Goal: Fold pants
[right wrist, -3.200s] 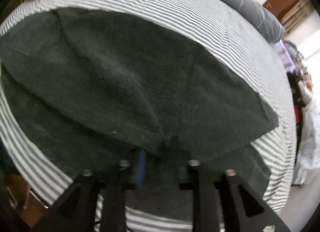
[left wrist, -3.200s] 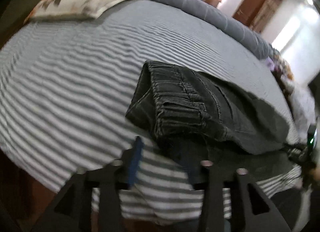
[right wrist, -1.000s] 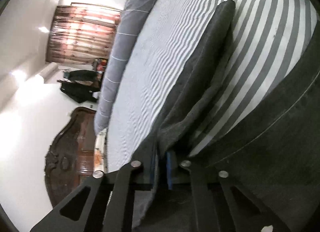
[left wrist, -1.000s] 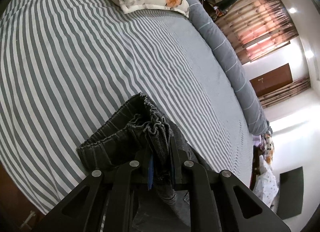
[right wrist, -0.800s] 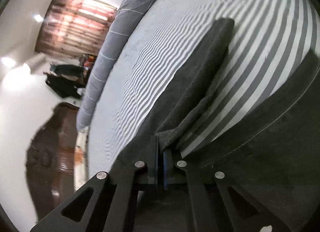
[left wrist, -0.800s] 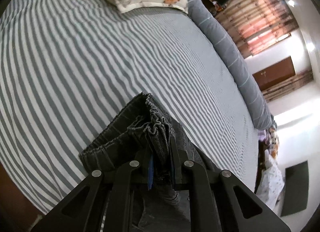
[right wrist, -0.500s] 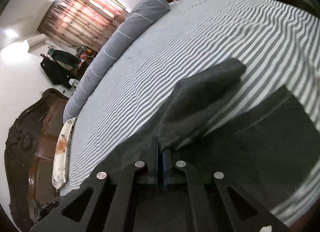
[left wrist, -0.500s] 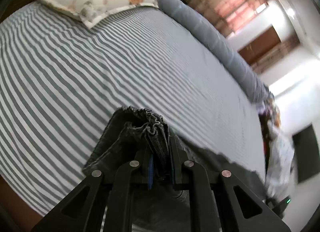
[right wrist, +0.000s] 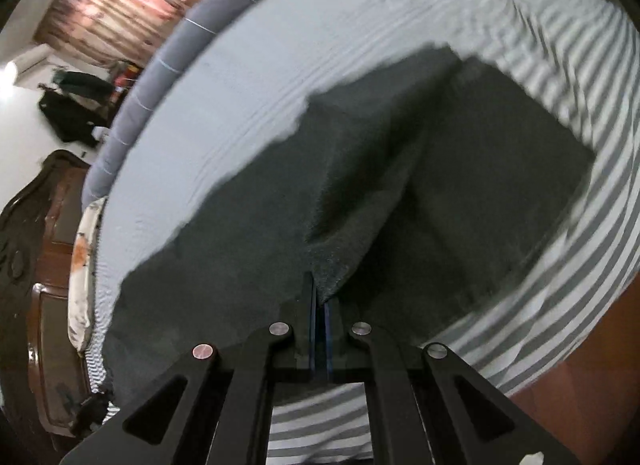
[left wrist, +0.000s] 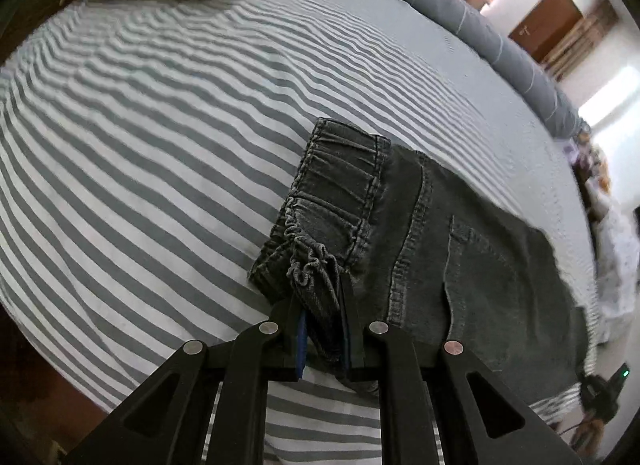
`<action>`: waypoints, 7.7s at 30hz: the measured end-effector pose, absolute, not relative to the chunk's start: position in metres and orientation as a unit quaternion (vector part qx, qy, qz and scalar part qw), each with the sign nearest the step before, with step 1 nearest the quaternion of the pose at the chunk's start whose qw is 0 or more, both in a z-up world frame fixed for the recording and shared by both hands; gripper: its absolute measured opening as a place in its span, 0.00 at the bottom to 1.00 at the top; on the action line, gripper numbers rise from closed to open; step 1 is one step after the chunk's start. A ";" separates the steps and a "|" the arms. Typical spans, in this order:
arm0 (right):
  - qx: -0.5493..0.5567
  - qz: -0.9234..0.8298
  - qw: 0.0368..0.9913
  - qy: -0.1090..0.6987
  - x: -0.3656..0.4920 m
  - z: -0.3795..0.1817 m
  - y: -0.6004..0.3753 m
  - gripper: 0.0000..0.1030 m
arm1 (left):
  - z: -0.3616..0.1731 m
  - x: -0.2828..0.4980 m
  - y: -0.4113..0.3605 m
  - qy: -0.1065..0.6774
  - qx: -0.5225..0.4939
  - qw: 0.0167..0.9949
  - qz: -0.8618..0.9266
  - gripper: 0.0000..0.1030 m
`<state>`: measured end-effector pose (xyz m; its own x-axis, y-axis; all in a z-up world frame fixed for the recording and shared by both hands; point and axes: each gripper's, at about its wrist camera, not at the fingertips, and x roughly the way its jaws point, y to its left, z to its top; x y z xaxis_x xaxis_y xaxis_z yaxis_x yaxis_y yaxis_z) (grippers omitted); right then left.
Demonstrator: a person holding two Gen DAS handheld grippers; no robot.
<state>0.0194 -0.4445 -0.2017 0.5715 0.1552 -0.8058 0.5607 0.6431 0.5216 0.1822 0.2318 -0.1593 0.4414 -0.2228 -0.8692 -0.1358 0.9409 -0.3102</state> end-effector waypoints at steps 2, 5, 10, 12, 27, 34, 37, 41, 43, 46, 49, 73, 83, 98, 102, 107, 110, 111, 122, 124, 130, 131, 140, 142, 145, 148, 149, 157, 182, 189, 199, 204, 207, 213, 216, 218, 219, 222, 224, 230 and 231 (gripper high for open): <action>0.413 -0.119 0.786 0.445 0.020 -0.211 -0.448 0.05 | -0.154 0.182 0.223 0.526 -0.135 0.839 -0.021 0.15; 0.426 -0.107 0.785 0.437 0.019 -0.212 -0.454 0.08 | -0.143 0.177 0.215 0.520 -0.113 0.847 -0.024 0.17; 0.473 -0.081 0.775 0.412 0.012 -0.218 -0.469 0.15 | -0.123 0.162 0.208 0.509 -0.101 0.854 -0.032 0.27; 0.495 -0.066 0.768 0.401 0.010 -0.220 -0.473 0.15 | -0.116 0.155 0.200 0.502 -0.093 0.859 -0.027 0.32; 0.525 -0.021 0.749 0.404 0.032 -0.201 -0.482 0.09 | -0.081 0.077 -0.068 0.396 0.110 0.865 -0.286 0.55; 0.528 -0.014 0.742 0.412 0.043 -0.192 -0.487 0.08 | -0.107 0.054 -0.188 0.377 0.181 0.829 -0.370 0.55; 0.533 -0.010 0.739 0.412 0.047 -0.189 -0.487 0.07 | -0.119 0.048 -0.218 0.369 0.212 0.823 -0.376 0.55; 0.549 0.002 0.732 0.403 0.041 -0.193 -0.492 0.07 | -0.135 0.046 -0.248 0.364 0.252 0.821 -0.360 0.55; 0.558 0.009 0.730 0.394 0.037 -0.197 -0.494 0.07 | -0.142 0.049 -0.261 0.360 0.264 0.823 -0.350 0.55; 0.560 0.017 0.736 0.380 0.031 -0.200 -0.495 0.10 | -0.148 0.056 -0.272 0.372 0.265 0.818 -0.350 0.07; 0.576 0.015 0.732 0.364 0.022 -0.212 -0.503 0.13 | -0.153 0.062 -0.281 0.386 0.256 0.816 -0.347 0.06; 0.670 -0.060 0.687 0.277 0.053 -0.275 -0.582 0.16 | -0.109 0.089 -0.276 0.394 0.193 0.834 -0.334 0.05; 0.617 -0.075 0.728 0.290 0.058 -0.236 -0.595 0.04 | -0.108 0.089 -0.274 0.397 0.192 0.833 -0.334 0.05; 0.508 -0.165 0.775 0.337 -0.030 -0.206 -0.596 0.04 | -0.147 0.042 -0.283 0.381 0.316 0.767 -0.409 0.05; 0.520 -0.177 0.763 0.340 -0.044 -0.221 -0.594 0.04 | -0.159 0.035 -0.280 0.383 0.325 0.753 -0.424 0.05; 0.508 -0.192 0.765 0.346 -0.056 -0.223 -0.589 0.04 | -0.165 0.034 -0.275 0.394 0.310 0.746 -0.438 0.05; 0.506 -0.199 0.760 0.357 -0.060 -0.233 -0.586 0.04 | -0.168 0.036 -0.273 0.408 0.295 0.743 -0.440 0.05; 0.504 -0.204 0.756 0.364 -0.059 -0.237 -0.586 0.04 | -0.170 0.038 -0.273 0.414 0.290 0.742 -0.439 0.06; 0.504 -0.241 0.738 0.379 -0.062 -0.219 -0.587 0.38 | -0.160 0.062 -0.259 0.474 0.198 0.742 -0.431 0.37; 0.489 -0.258 0.743 0.377 -0.068 -0.204 -0.586 0.40 | -0.149 0.066 -0.247 0.469 0.179 0.749 -0.432 0.42; 0.450 -0.256 0.775 0.361 -0.064 -0.152 -0.576 0.40 | -0.107 0.112 -0.176 0.448 0.089 0.809 -0.370 0.46; 0.440 -0.244 0.783 0.366 -0.055 -0.144 -0.571 0.40 | -0.103 0.123 -0.161 0.445 0.077 0.823 -0.346 0.46; 0.350 -0.029 0.816 0.459 0.124 -0.111 -0.448 0.40 | -0.117 0.200 -0.062 0.464 0.020 0.869 -0.170 0.46; 0.351 0.023 0.800 0.486 0.162 -0.118 -0.414 0.40 | -0.129 0.205 -0.052 0.473 0.013 0.866 -0.163 0.46; 0.355 0.081 0.769 0.526 0.215 -0.134 -0.362 0.40 | -0.145 0.207 -0.042 0.487 0.010 0.858 -0.162 0.46; 0.328 0.106 0.757 0.554 0.256 -0.147 -0.318 0.40 | -0.162 0.207 -0.036 0.502 0.015 0.848 -0.166 0.44; 0.319 0.116 0.752 0.564 0.266 -0.151 -0.305 0.40 | -0.167 0.206 -0.034 0.506 0.023 0.846 -0.167 0.43; 0.259 0.155 0.717 0.628 0.321 -0.189 -0.223 0.40 | -0.176 0.191 -0.028 0.487 0.029 0.856 -0.173 0.40; 0.237 0.207 0.735 0.600 0.322 -0.183 -0.222 0.48 | -0.173 0.206 0.007 0.505 -0.034 0.841 -0.190 0.37; 0.188 0.250 0.715 0.626 0.304 -0.195 -0.194 0.11 | -0.163 0.212 0.013 0.499 -0.068 0.843 -0.189 0.32; 0.175 0.239 0.759 0.581 0.222 -0.197 -0.181 0.07 | -0.125 0.201 0.042 0.401 -0.131 0.888 -0.181 0.32; 0.194 0.233 0.751 0.586 0.206 -0.208 -0.185 0.10 | -0.157 0.220 0.022 0.473 -0.094 0.859 -0.172 0.32; 0.203 0.225 0.758 0.578 0.213 -0.199 -0.190 0.14 | -0.179 0.224 0.018 0.515 -0.075 0.839 -0.156 0.32; 0.242 0.202 0.774 0.549 0.236 -0.185 -0.213 0.38 | -0.180 0.220 0.009 0.511 -0.054 0.845 -0.152 0.32; 0.274 0.199 0.759 0.556 0.252 -0.195 -0.221 0.38 | -0.185 0.219 0.006 0.511 -0.050 0.845 -0.151 0.32; 0.313 0.217 0.736 0.560 0.262 -0.203 -0.222 0.38 | -0.181 0.219 0.005 0.511 -0.049 0.845 -0.151 0.32; 0.334 0.229 0.720 0.564 0.268 -0.208 -0.221 0.38 | -0.181 0.219 0.003 0.511 -0.049 0.845 -0.151 0.32; 0.360 0.249 0.699 0.565 0.281 -0.213 -0.212 0.36 | -0.181 0.219 0.003 0.510 -0.045 0.846 -0.151 0.32; 0.355 0.252 0.703 0.563 0.289 -0.209 -0.203 0.08 | -0.180 0.218 0.002 0.508 -0.047 0.847 -0.151 0.32; 0.298 0.235 0.752 0.538 0.318 -0.174 -0.196 0.08 | -0.160 0.209 0.014 0.460 -0.078 0.870 -0.160 0.32; 0.286 0.232 0.755 0.542 0.325 -0.173 -0.193 0.08 | -0.155 0.207 0.014 0.450 -0.076 0.875 -0.164 0.32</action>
